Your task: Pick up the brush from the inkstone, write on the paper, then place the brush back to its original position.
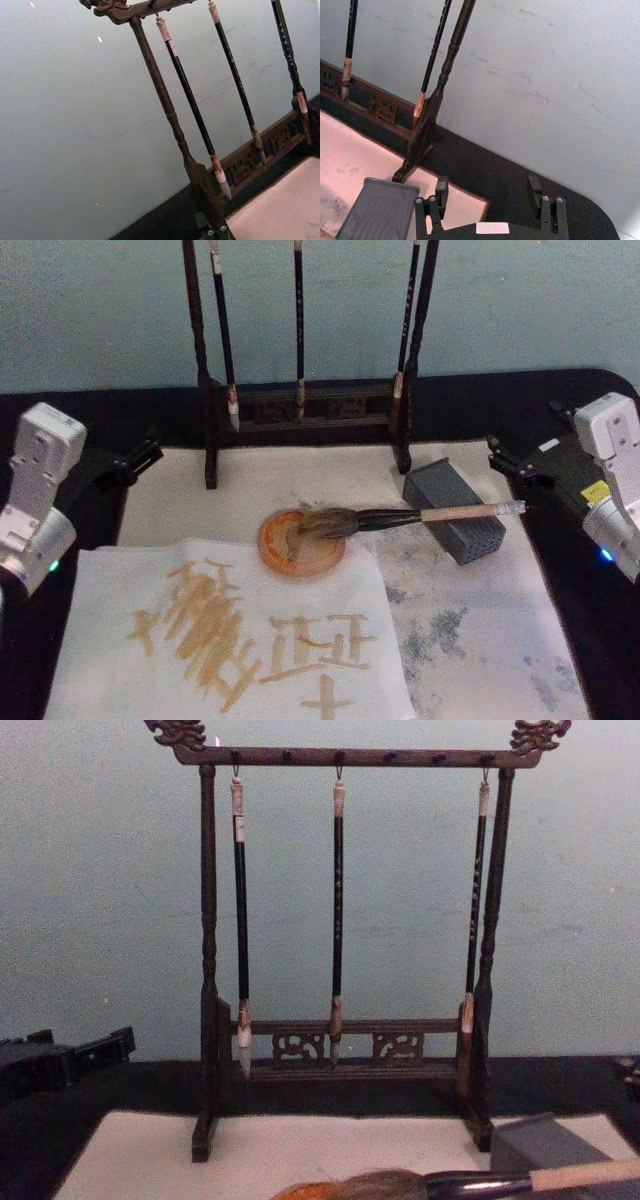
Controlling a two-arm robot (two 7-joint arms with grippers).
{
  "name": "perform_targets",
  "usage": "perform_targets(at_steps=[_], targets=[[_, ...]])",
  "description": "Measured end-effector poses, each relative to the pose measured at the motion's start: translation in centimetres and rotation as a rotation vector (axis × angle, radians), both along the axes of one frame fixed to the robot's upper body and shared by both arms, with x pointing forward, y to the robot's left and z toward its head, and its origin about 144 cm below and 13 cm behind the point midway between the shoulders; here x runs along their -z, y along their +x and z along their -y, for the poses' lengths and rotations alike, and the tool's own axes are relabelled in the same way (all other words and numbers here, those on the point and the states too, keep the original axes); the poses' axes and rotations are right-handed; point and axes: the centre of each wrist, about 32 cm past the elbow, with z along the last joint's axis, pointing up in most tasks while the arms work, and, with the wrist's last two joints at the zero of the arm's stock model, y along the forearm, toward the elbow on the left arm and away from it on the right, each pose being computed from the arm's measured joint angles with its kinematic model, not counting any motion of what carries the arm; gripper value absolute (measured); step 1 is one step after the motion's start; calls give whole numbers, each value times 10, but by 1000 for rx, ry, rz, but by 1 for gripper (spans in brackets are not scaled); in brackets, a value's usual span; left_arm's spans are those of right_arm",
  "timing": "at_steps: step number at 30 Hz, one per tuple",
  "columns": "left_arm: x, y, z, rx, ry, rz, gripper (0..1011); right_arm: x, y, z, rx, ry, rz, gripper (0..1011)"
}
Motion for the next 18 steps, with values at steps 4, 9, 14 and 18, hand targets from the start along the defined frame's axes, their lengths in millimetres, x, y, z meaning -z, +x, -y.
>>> perform_targets(at_steps=[4,9,14,18], targets=[[0,0,0,0,0,0,1002,0,0,0,0,0,0,1008],[0,0,0,0,0,0,1002,0,0,0,0,0,0,1008],[0,0,0,0,0,0,1002,0,0,0,0,0,0,1008],[0,0,0,0,0,0,1000,0,0,0,0,0,0,1008]])
